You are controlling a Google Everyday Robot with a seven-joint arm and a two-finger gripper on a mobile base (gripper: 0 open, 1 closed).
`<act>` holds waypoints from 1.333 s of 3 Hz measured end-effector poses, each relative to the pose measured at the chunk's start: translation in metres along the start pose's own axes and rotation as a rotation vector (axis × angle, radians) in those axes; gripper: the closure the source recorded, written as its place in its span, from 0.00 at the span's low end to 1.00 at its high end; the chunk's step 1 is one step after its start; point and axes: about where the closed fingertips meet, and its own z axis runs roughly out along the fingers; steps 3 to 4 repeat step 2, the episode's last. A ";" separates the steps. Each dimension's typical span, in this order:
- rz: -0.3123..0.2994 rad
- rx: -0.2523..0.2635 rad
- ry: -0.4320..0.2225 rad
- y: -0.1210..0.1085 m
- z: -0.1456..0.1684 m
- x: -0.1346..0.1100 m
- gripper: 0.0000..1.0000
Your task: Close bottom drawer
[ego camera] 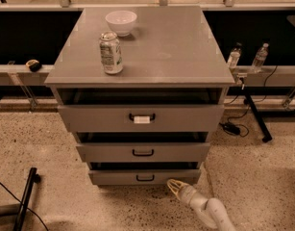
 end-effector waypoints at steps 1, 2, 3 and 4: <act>-0.068 -0.051 0.035 0.000 -0.020 0.007 1.00; -0.129 -0.137 -0.001 0.001 -0.061 0.008 1.00; -0.129 -0.137 -0.001 0.001 -0.061 0.008 1.00; -0.129 -0.137 -0.001 0.001 -0.061 0.008 1.00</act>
Offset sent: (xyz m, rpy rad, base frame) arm -0.0787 -0.0655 0.0241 -0.0797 -0.0724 0.3053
